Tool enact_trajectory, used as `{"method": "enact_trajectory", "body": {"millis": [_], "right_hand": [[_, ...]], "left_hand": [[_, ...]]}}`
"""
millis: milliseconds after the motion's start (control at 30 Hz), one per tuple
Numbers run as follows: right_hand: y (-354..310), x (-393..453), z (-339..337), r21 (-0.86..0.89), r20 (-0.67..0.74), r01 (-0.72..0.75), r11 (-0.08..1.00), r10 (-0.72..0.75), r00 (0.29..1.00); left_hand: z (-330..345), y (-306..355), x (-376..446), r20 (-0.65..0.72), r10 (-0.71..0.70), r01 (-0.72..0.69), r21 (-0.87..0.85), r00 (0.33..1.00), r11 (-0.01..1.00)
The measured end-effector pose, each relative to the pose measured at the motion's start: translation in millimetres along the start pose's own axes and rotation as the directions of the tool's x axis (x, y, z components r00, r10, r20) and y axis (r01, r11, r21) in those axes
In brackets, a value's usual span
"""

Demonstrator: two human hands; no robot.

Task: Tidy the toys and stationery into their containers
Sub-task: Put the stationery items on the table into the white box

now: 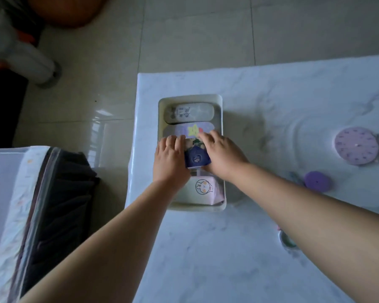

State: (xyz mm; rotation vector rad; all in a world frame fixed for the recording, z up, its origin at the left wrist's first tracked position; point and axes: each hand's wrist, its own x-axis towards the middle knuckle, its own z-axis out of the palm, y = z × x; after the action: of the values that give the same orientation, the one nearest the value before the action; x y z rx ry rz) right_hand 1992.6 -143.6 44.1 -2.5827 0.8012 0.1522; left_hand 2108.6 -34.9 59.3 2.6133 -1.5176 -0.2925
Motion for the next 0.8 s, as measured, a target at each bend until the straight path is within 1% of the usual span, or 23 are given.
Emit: {"method": "enact_trajectory", "body": {"millis": [67, 133, 233, 300, 433, 500, 567, 633, 700, 800], "right_hand": [[-9.5, 4.5, 7.2, -0.044, 0.032, -0.013, 0.999, 0.015, 0.999], [-16.2, 8.1, 13.8, -0.111, 0.060, -0.045, 0.993, 0.052, 0.997], [-20.3, 10.4, 21.1, -0.129, 0.031, -0.098, 0.987, 0.102, 0.994], [-19.7, 13.0, 26.8, -0.111, 0.013, -0.110, 0.988, 0.112, 0.994], [-13.8, 12.9, 29.4, -0.067, 0.014, -0.069, 0.995, 0.070, 0.997], [-9.5, 10.1, 28.5, -0.047, 0.014, -0.036, 0.998, 0.037, 0.999], [-2.6, 5.3, 26.9, -0.018, -0.031, -0.009, 1.000, 0.008, 0.999], [8.1, -1.5, 20.7, 0.012, -0.110, 0.015, 1.000, -0.014, 0.994], [24.6, -11.4, 8.6, 0.055, -0.173, 0.009, 0.998, 0.000, 0.985], [53.7, -28.5, -11.5, 0.060, -0.197, -0.036, 0.998, 0.047, 0.979]], "left_hand": [[8.6, -13.9, 0.4, 0.027, 0.011, -0.011, -0.005, 1.000, 1.000], [16.7, -22.1, 1.1, 0.088, 0.008, -0.003, -0.053, 0.996, 0.999], [22.5, -26.3, 3.2, 0.116, -0.008, 0.021, -0.107, 0.993, 0.994], [25.9, -27.9, 3.3, 0.131, -0.006, 0.018, -0.088, 0.991, 0.996], [30.3, -22.6, 3.6, 0.219, -0.044, 0.038, 0.030, 0.975, 0.999], [28.6, -13.0, 5.8, 0.221, -0.022, 0.017, 0.022, 0.975, 1.000], [25.7, 1.8, 8.1, 0.211, 0.034, -0.028, -0.030, 0.977, 0.999], [22.2, 18.7, 11.3, 0.182, 0.071, -0.059, -0.070, 0.981, 0.996], [19.1, 38.1, 15.8, 0.178, 0.084, -0.070, -0.084, 0.981, 0.994], [18.2, 72.0, 22.5, 0.184, 0.094, -0.080, -0.079, 0.978, 0.994]]}}
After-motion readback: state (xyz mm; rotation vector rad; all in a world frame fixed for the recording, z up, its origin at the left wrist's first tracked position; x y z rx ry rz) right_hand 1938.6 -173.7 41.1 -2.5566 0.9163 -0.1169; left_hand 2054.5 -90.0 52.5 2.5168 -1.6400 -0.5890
